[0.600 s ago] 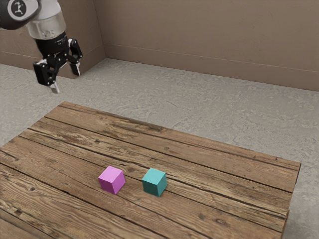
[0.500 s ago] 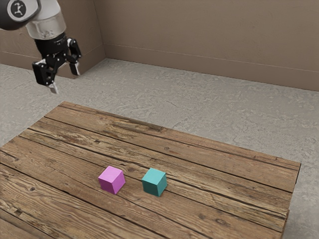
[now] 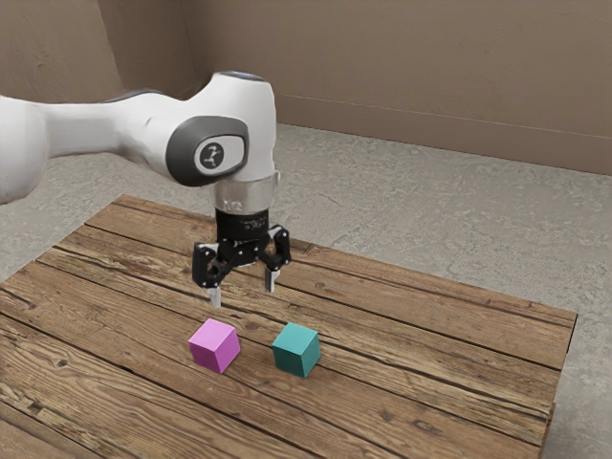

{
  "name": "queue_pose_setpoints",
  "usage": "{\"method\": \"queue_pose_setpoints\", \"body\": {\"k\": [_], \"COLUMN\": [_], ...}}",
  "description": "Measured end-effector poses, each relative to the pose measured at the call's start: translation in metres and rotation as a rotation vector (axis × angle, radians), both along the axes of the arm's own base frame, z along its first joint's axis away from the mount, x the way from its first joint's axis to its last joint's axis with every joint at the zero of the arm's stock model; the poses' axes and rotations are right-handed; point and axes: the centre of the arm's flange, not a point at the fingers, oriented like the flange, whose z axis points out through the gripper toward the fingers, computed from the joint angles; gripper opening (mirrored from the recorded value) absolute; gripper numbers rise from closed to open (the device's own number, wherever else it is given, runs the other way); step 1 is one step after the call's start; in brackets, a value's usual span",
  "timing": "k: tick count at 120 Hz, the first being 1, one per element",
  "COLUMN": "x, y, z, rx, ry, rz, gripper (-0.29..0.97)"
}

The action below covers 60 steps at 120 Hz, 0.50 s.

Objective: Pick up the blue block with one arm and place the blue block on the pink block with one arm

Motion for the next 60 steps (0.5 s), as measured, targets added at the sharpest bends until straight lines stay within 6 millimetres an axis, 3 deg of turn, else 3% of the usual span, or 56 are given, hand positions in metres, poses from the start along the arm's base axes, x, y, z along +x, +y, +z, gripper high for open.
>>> {"method": "queue_pose_setpoints", "body": {"k": [14,41,60], "x": [0.026,0.071,0.086], "y": [-0.013,0.002,-0.001], "z": [-0.022,-0.092,-0.132], "rx": [-0.061,-0.170,-0.217], "ry": [-0.006,-0.019,-0.040], "rz": [-0.155,-0.520,-0.763], "gripper": [0.68,0.68,0.68]}}
